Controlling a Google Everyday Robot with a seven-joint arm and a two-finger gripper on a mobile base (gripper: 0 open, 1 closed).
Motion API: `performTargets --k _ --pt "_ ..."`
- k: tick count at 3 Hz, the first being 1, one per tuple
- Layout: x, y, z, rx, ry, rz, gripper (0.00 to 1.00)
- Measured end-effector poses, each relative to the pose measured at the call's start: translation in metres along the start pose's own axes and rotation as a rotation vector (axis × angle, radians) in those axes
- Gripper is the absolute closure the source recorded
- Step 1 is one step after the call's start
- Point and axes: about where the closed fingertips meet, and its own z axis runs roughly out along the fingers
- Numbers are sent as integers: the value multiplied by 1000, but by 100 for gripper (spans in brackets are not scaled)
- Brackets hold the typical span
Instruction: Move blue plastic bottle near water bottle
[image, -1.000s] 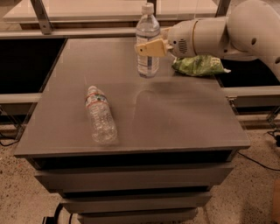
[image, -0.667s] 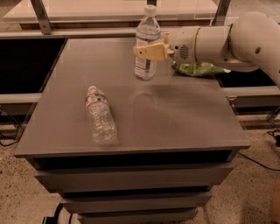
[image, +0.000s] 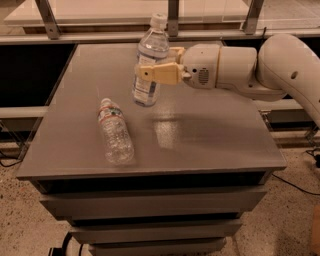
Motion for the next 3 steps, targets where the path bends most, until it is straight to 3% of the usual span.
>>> performTargets --k 1,3 --pt "4 18 1 -42 12 -21 84" --pt "32 40 -9 -81 107 -70 38"
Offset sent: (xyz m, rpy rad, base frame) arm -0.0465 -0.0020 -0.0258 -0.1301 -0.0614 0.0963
